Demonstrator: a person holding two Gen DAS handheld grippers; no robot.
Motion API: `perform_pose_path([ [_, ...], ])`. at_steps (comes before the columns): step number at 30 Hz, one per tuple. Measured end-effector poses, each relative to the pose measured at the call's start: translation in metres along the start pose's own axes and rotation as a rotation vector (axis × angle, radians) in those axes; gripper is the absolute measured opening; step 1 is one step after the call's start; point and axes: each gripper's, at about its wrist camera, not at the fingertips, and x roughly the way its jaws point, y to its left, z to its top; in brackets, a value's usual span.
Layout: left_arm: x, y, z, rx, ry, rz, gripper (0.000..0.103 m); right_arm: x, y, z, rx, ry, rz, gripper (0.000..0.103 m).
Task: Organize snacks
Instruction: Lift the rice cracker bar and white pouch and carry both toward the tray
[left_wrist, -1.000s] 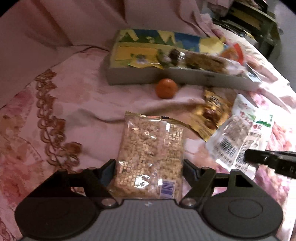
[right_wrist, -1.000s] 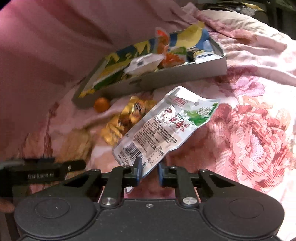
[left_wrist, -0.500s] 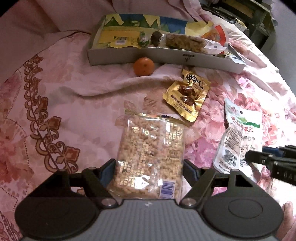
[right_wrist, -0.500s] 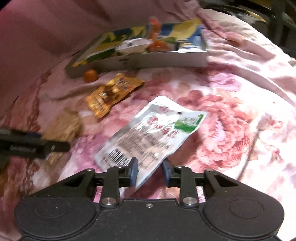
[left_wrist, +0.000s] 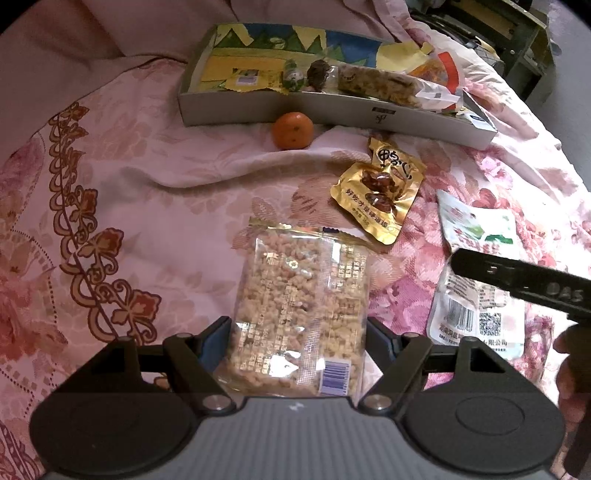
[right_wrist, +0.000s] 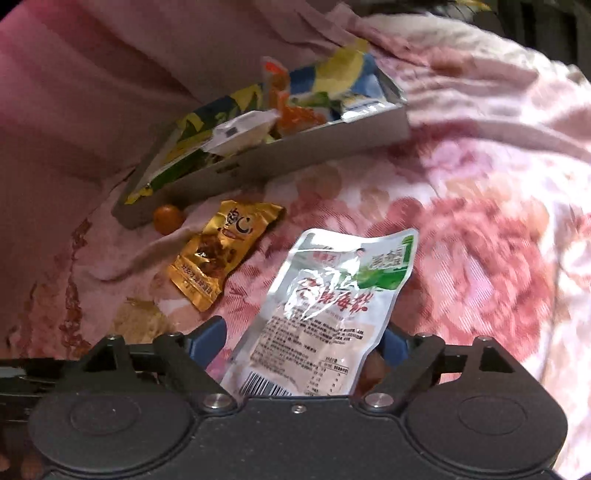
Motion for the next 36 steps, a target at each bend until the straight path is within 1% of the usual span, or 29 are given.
perform_pose_path([
  [4, 0.001, 0.000, 0.000, -0.002, 0.001, -0.001, 0.080, 0.014, 0.008, -0.001, -0.065, -0.013, -0.030, 0.087],
  [5, 0.000, 0.000, 0.000, -0.002, 0.001, -0.001, 0.080, 0.015, 0.011, -0.002, -0.090, -0.018, -0.034, 0.085],
  [10, 0.000, 0.002, 0.001, -0.009, 0.003, -0.003, 0.080, 0.013, 0.024, -0.008, -0.212, -0.039, -0.053, 0.082],
  [12, 0.000, 0.001, 0.001, -0.009, 0.004, -0.003, 0.080, 0.013, 0.027, -0.010, -0.244, -0.031, -0.029, 0.073],
  [16, 0.000, 0.002, 0.001, -0.015, 0.004, -0.001, 0.080, 0.011, 0.034, -0.017, -0.303, -0.011, 0.014, 0.071],
  [18, -0.002, 0.005, 0.001, -0.021, 0.004, -0.001, 0.080, 0.009, 0.039, -0.021, -0.347, -0.010, 0.029, 0.067],
  [20, -0.002, 0.006, 0.001, -0.028, 0.002, 0.001, 0.080, 0.006, 0.043, -0.023, -0.386, -0.001, 0.044, 0.059],
  [21, -0.003, 0.007, 0.001, -0.032, 0.003, 0.002, 0.080, 0.005, 0.044, -0.025, -0.395, 0.009, 0.048, 0.057],
  [23, -0.003, 0.008, 0.001, -0.035, 0.003, 0.003, 0.080, 0.001, 0.044, -0.028, -0.403, 0.031, 0.043, 0.048],
  [25, -0.004, 0.007, 0.001, -0.035, 0.004, 0.006, 0.080, -0.003, 0.042, -0.032, -0.396, 0.047, 0.034, 0.045],
  [27, -0.005, 0.007, 0.001, -0.033, 0.004, 0.010, 0.080, -0.008, 0.038, -0.032, -0.358, 0.049, 0.045, 0.045],
  [33, -0.005, 0.007, 0.001, -0.038, 0.003, 0.011, 0.079, -0.007, 0.020, -0.023, -0.160, 0.040, 0.134, 0.047],
  [35, -0.005, 0.008, 0.001, -0.043, 0.004, 0.010, 0.079, -0.001, 0.014, -0.021, -0.099, 0.041, 0.145, 0.056],
  [36, -0.006, 0.007, 0.001, -0.045, 0.004, 0.010, 0.079, 0.003, 0.010, -0.020, -0.063, 0.040, 0.153, 0.058],
])
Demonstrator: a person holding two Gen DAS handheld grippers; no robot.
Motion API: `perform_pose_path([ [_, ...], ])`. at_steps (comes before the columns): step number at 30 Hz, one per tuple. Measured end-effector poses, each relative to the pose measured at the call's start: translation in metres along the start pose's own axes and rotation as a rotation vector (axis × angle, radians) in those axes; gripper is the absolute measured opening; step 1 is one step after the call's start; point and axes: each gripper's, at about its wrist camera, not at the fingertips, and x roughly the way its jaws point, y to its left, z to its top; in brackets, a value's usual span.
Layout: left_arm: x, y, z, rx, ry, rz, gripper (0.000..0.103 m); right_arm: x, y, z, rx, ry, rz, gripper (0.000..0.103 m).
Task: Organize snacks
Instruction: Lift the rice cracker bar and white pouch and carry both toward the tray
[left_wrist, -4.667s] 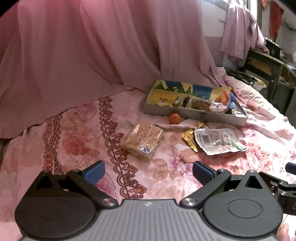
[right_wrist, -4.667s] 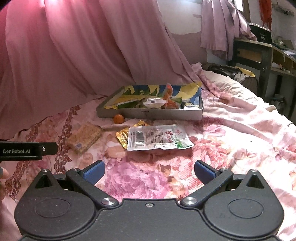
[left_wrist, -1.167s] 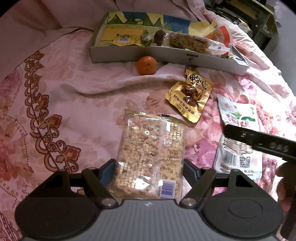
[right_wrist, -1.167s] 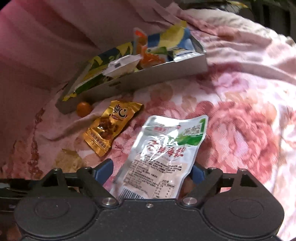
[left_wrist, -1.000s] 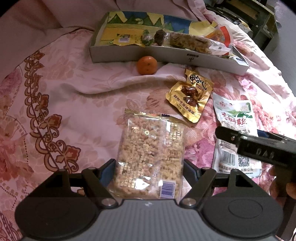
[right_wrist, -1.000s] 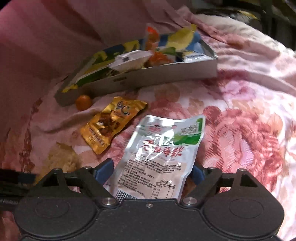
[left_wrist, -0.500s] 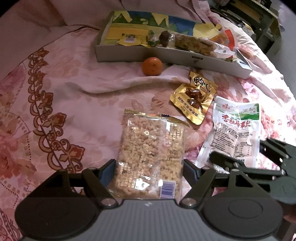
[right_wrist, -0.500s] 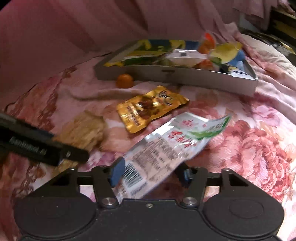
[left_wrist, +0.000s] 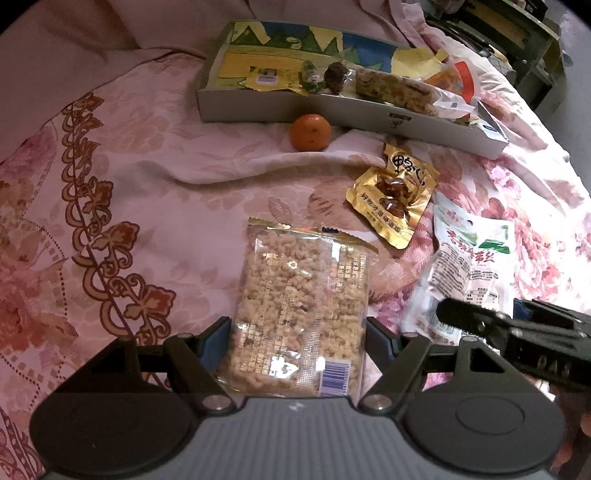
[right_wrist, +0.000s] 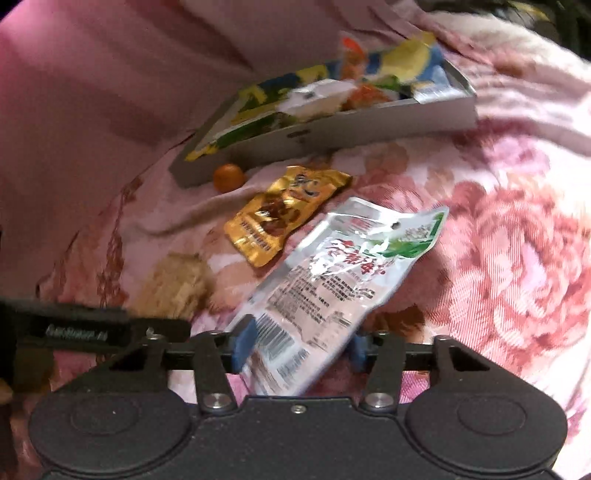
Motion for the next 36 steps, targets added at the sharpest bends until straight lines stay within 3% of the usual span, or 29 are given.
perform_pose_path([
  [5, 0.001, 0.000, -0.001, -0.004, 0.001, 0.002, 0.080, 0.007, -0.011, 0.004, 0.082, -0.033, 0.035, 0.059],
  [6, 0.001, 0.000, 0.000, -0.002, 0.002, 0.005, 0.080, 0.006, -0.010, 0.004, 0.070, -0.036, 0.025, 0.057],
  [8, 0.002, -0.002, 0.000, 0.002, 0.005, 0.008, 0.080, 0.006, -0.005, 0.002, 0.021, -0.042, -0.027, 0.040],
  [14, 0.004, 0.001, 0.002, -0.028, 0.011, -0.003, 0.082, 0.002, -0.006, 0.002, 0.038, -0.056, -0.032, 0.025],
  [17, 0.005, 0.002, 0.001, -0.040, 0.011, -0.008, 0.081, -0.001, -0.006, 0.002, 0.057, -0.067, -0.026, 0.023],
  [28, -0.004, 0.006, -0.003, -0.064, -0.037, -0.027, 0.076, -0.022, 0.022, -0.004, -0.108, -0.135, -0.058, 0.015],
  [36, -0.023, 0.006, -0.003, -0.077, -0.153, -0.005, 0.076, -0.032, 0.048, -0.014, -0.296, -0.227, -0.112, 0.013],
])
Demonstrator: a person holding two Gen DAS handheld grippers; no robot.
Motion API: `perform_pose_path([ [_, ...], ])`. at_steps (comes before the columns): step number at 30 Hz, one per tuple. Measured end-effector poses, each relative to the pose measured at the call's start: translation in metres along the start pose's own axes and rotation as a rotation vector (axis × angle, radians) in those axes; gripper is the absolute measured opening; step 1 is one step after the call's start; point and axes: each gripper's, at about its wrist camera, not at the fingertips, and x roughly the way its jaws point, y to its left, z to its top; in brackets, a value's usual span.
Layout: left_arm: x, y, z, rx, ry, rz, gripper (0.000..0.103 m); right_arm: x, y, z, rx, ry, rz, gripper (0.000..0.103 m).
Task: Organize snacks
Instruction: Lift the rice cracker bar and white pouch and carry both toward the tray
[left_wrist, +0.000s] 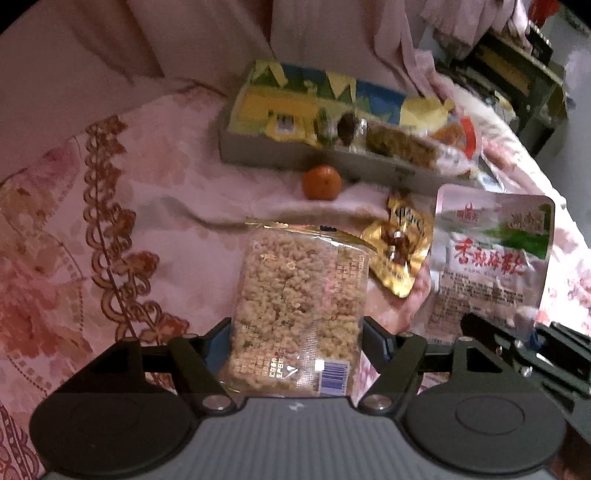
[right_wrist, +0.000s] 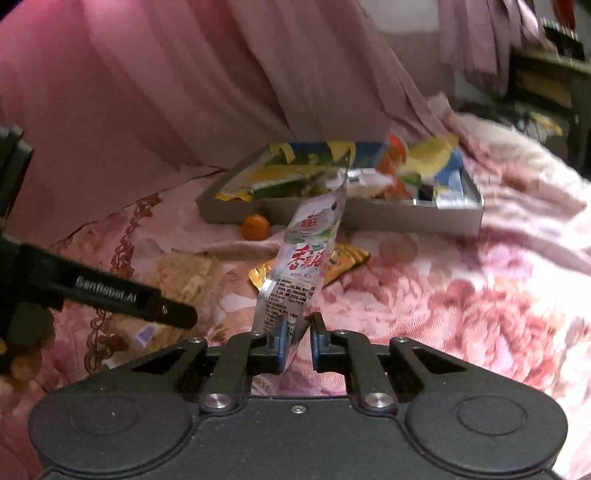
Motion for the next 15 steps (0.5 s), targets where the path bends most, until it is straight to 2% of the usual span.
perform_pose_path([
  [4, -0.009, 0.003, 0.005, -0.036, -0.089, 0.013, 0.076, -0.006, 0.003, 0.002, -0.040, -0.059, -0.029, 0.012],
  [10, -0.021, 0.002, 0.020, -0.052, -0.268, 0.068, 0.076, -0.014, 0.004, 0.006, -0.057, -0.148, -0.049, 0.011],
  [15, -0.020, 0.006, 0.046, -0.082, -0.359, 0.064, 0.076, -0.018, 0.007, 0.018, -0.093, -0.232, -0.072, 0.011],
])
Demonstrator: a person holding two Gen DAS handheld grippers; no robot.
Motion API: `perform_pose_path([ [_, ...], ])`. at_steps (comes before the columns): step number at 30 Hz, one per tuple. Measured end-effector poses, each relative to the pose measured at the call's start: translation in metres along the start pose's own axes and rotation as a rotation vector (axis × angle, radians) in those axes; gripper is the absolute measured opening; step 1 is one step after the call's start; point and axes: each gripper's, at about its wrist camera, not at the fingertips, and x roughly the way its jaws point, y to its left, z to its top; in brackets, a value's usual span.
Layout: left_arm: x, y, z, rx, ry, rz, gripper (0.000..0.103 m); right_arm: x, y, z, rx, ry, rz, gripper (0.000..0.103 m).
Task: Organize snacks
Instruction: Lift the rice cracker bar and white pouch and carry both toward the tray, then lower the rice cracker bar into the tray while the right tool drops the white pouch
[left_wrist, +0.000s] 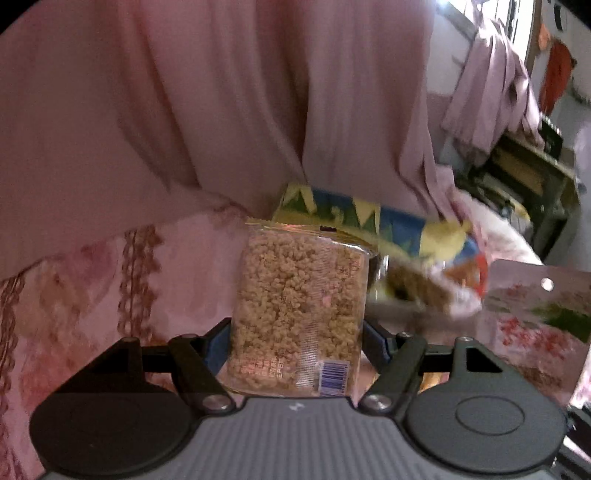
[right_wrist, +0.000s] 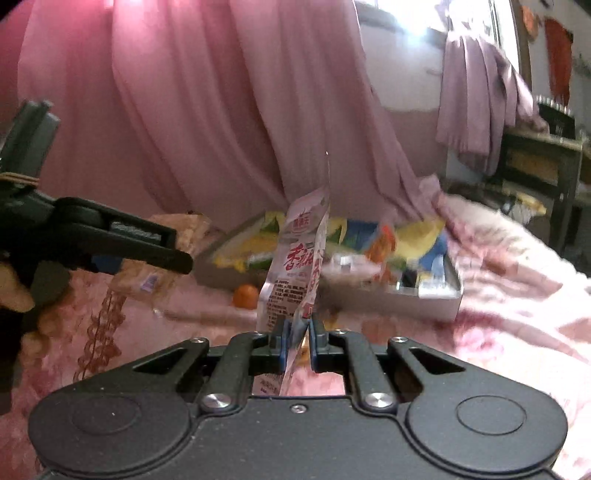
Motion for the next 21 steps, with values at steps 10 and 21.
perform_pose_path([
  [10, 0.052, -0.005, 0.055, -0.099, -0.100, -0.074, 0.076, 0.038, -0.012, 0.056, 0.017, -0.102, -0.047, 0.011],
  [21, 0.108, -0.007, 0.056, -0.015, -0.059, -0.149, 0.076, 0.125, -0.024, 0.093, 0.038, -0.067, -0.091, 0.012],
])
